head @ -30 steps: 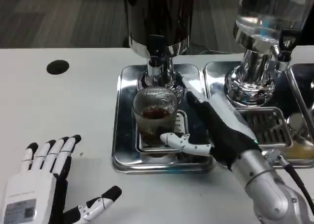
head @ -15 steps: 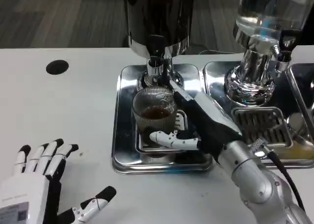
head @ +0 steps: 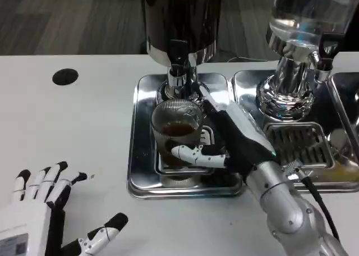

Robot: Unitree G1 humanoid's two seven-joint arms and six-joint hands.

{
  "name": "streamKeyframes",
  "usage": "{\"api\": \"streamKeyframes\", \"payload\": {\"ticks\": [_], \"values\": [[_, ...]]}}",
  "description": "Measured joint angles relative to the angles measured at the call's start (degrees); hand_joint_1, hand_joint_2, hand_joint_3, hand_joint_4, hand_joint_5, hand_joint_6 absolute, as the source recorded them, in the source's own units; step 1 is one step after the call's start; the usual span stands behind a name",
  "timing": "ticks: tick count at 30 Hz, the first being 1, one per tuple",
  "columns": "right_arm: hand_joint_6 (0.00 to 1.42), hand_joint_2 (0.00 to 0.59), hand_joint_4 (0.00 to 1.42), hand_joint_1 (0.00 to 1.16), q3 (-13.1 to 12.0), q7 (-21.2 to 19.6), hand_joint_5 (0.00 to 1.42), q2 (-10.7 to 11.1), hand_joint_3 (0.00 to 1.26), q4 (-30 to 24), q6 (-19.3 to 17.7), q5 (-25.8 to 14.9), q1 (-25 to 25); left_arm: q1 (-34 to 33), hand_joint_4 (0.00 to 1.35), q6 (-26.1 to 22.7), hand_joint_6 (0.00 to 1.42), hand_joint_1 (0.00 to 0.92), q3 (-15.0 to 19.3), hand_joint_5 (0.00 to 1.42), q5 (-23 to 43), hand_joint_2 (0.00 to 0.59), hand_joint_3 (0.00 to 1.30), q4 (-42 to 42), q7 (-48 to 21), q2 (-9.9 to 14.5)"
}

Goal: Grasp the cup under the faucet to collect the drink, then remove the cup.

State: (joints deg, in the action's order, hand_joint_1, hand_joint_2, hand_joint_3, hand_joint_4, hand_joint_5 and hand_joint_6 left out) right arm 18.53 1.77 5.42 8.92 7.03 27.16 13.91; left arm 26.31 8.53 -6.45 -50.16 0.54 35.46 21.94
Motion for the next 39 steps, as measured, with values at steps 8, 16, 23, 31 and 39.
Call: {"api": "streamKeyframes", "payload": {"ticks": [8, 16, 23, 31, 39], "values": [[0.19, 0.178, 0.03, 0.71, -0.1, -3.3, 0.05, -0.5, 0.0, 1.6, -3.0, -0.4, 0.0, 0.0, 0.0, 0.2, 0.03, 0.0, 0.0, 0.13, 0.1, 0.082, 0.38, 0.7, 0.5, 0.0], [0.2, 0.179, 0.05, 0.72, 0.0, -3.8, 0.06, -0.5, 0.0, 4.3, -3.5, -0.7, 0.0, 0.0, 0.0, 0.6, 0.03, 0.0, -0.1, 0.14, 0.2, 0.082, 0.41, 1.3, 0.8, 0.0], [0.22, 0.183, 0.12, 0.73, 0.2, -3.9, 0.08, -0.4, 0.04, 6.2, -4.0, -0.5, 0.0, 0.0, 0.0, 0.7, 0.03, 0.0, 0.0, 0.14, 0.5, 0.082, 0.41, 1.9, 1.1, 0.0], [0.27, 0.176, 0.25, 0.73, 0.2, -4.5, 0.16, -0.4, 0.15, 7.4, -4.9, -0.4, 0.6, -0.1, 0.0, 1.4, 0.04, 0.0, 0.0, 0.14, 1.3, 0.083, 0.39, 2.6, 1.3, 0.0], [0.34, 0.181, 0.36, 0.77, 0.1, -7.5, 0.25, -1.4, 0.25, 9.8, -7.2, -0.5, 0.8, 0.1, 0.0, 1.2, 0.05, 0.0, 0.6, 0.14, 1.9, 0.104, 0.39, 2.9, 1.9, 0.2]]}}
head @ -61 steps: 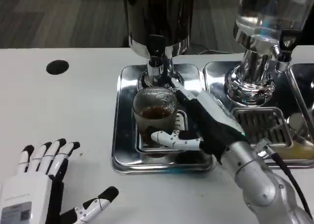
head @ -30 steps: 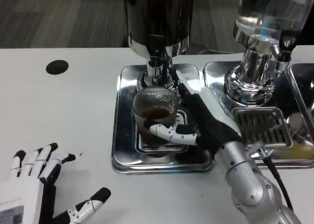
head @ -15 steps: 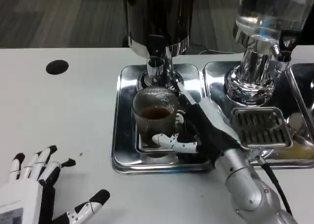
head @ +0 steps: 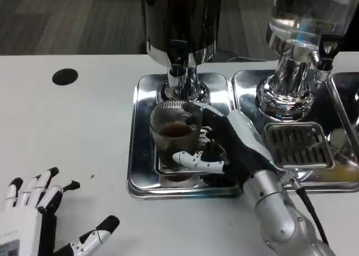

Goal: Grasp the cup under the faucet to collect the drink, then remove the cup.

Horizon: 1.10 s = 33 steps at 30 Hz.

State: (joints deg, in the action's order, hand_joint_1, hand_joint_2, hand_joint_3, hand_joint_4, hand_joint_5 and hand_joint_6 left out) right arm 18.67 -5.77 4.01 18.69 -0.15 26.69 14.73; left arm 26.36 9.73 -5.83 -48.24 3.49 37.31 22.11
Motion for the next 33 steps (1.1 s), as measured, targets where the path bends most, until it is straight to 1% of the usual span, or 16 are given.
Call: {"api": "streamKeyframes", "payload": {"ticks": [8, 16, 18, 27, 30, 33], "values": [[0.38, 0.181, 0.44, 0.78, 0.0, -3.2, 0.31, -1.4, 0.35, 3.0, -2.0, 0.0, 0.6, 0.7, 0.0, -0.4, 0.05, 0.0, 0.4, 0.14, 0.3, 0.106, 0.4, 0.0, 0.4, 0.3], [0.4, 0.185, 0.49, 0.79, -0.4, -5.0, 0.36, -1.8, 0.42, 4.8, -3.8, -0.3, 1.1, 0.7, 0.0, -0.4, 0.05, 0.0, 0.5, 0.14, 0.6, 0.109, 0.4, 0.1, 0.4, 0.3], [0.41, 0.185, 0.49, 0.79, -0.8, -5.3, 0.37, -1.8, 0.44, 5.3, -4.6, -0.9, 1.1, 0.7, 0.0, -0.4, 0.05, 0.0, 0.5, 0.14, 0.6, 0.109, 0.4, 0.4, 0.4, 0.3], [0.43, 0.185, 0.51, 0.79, -1.8, -5.7, 0.39, -1.6, 0.48, 5.6, -5.9, -1.4, 0.5, 0.0, 0.0, -0.3, 0.05, 0.0, 0.5, 0.14, 0.6, 0.109, 0.4, 0.7, 0.4, 0.3], [0.45, 0.185, 0.54, 0.79, -2.2, -6.0, 0.43, -1.3, 0.5, 5.6, -6.9, -1.5, -0.1, -0.4, 0.0, -0.1, 0.05, 0.0, 0.3, 0.14, 0.6, 0.109, 0.4, 1.1, 0.4, 0.3], [0.47, 0.185, 0.55, 0.79, -2.1, -8.1, 0.44, -0.5, 0.51, 5.5, -8.2, 0.0, -1.2, -0.7, 0.0, -0.1, 0.05, 0.0, 0.1, 0.14, 0.5, 0.109, 0.4, 1.4, 0.4, 0.3]]}}
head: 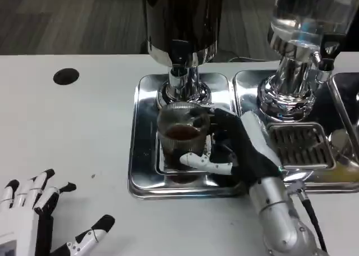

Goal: Grasp the cup under the faucet to collect the drink, then remove the cup.

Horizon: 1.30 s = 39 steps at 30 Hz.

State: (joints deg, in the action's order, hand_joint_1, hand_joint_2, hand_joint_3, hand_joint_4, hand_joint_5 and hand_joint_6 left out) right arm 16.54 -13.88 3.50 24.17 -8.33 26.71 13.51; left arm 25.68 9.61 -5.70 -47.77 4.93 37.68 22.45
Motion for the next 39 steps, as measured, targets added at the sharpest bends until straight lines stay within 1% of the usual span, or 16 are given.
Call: {"api": "streamKeyframes", "payload": {"ticks": [3, 6, 11, 13, 16, 18, 24, 32, 36, 39], "values": [[0.47, 0.19, 0.56, 0.79, 0.2, -2.0, 0.45, 1.3, 0.52, -1.2, -1.2, 1.6, -1.6, -0.7, 0.0, 0.0, 0.05, 0.0, -0.2, 0.14, -0.1, 0.109, 0.4, 0.1, 0.0, 0.0], [0.47, 0.189, 0.57, 0.79, 0.3, -2.7, 0.45, 2.0, 0.52, -2.7, -1.6, 2.5, -3.0, -1.3, 0.0, 0.0, 0.05, 0.0, -0.5, 0.14, -0.2, 0.109, 0.4, 0.1, 0.0, 0.0], [0.48, 0.192, 0.57, 0.79, 0.0, -2.7, 0.45, 2.9, 0.53, -4.8, -1.6, 2.9, -4.5, -2.0, 0.0, -0.1, 0.05, 0.0, -1.3, 0.14, -0.2, 0.109, 0.4, 0.1, -0.2, 0.0], [0.49, 0.193, 0.57, 0.79, -0.3, -2.7, 0.45, 3.5, 0.54, -7.0, -1.6, 2.9, -6.2, -2.3, 0.0, -0.4, 0.05, 0.0, -1.6, 0.14, -0.2, 0.109, 0.4, 0.1, -0.4, 0.0], [0.49, 0.193, 0.57, 0.79, -0.8, -2.5, 0.46, 3.9, 0.54, -8.7, -1.4, 2.9, -7.4, -2.9, 0.0, -0.4, 0.05, 0.0, -1.9, 0.15, -0.2, 0.109, 0.4, 0.1, -0.5, 0.0], [0.49, 0.199, 0.58, 0.78, -1.3, -2.1, 0.47, 4.1, 0.54, -10.7, -1.2, 2.8, -8.3, -3.5, 0.0, -0.4, 0.05, 0.0, -2.2, 0.15, -0.2, 0.109, 0.4, 0.1, -0.5, 0.0], [0.49, 0.201, 0.58, 0.78, -2.5, -1.9, 0.47, 4.2, 0.54, -13.2, -0.8, 2.8, -10.4, -3.8, 0.0, -0.4, 0.05, 0.0, -2.5, 0.14, -0.2, 0.109, 0.4, 0.4, -0.6, 0.0], [0.49, 0.202, 0.58, 0.78, -3.3, -1.2, 0.47, 4.3, 0.54, -17.1, -0.1, 2.8, -14.2, -5.3, 0.0, -0.4, 0.05, 0.0, -2.8, 0.14, -0.2, 0.11, 0.4, 0.8, -1.0, 0.0], [0.49, 0.202, 0.58, 0.78, -4.3, -0.8, 0.47, 4.8, 0.54, -19.0, 0.0, 2.6, -16.8, -6.2, 0.0, -0.5, 0.05, 0.0, -4.4, 0.14, -0.4, 0.11, 0.38, 0.9, -1.3, 0.0], [0.49, 0.202, 0.58, 0.78, -4.8, -0.7, 0.47, 5.3, 0.54, -20.3, 0.0, 2.6, -18.6, -6.8, 0.0, -0.5, 0.05, 0.0, -4.7, 0.14, -0.4, 0.111, 0.38, 1.5, -1.5, 0.1]]}}
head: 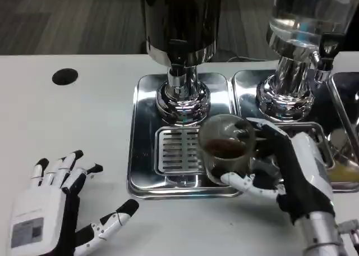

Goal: Grasp the cup under the faucet to collect the drink, then remove the cup.

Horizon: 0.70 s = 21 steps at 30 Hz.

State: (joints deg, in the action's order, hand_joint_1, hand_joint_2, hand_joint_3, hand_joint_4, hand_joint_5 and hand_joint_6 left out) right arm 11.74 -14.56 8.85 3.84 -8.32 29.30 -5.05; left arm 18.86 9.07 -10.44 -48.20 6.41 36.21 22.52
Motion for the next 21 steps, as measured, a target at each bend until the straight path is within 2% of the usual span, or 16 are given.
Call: {"api": "streamKeyframes", "payload": {"ticks": [11, 21], "values": [[0.5, 0.215, 0.58, 0.77, -0.8, 0.0, 0.47, 0.7, 0.54, -3.4, -0.4, 0.0, -5.1, -1.8, 0.0, -0.6, 0.05, 0.0, -2.1, 0.14, -1.3, 0.111, 0.37, 0.9, -0.4, 0.1], [0.51, 0.214, 0.59, 0.77, -0.8, 0.0, 0.47, 0.8, 0.55, -5.2, -2.4, -0.4, -8.8, -2.3, 0.0, -1.2, 0.05, 0.0, -3.4, 0.14, -2.2, 0.11, 0.36, 1.4, -0.5, 0.1]]}}
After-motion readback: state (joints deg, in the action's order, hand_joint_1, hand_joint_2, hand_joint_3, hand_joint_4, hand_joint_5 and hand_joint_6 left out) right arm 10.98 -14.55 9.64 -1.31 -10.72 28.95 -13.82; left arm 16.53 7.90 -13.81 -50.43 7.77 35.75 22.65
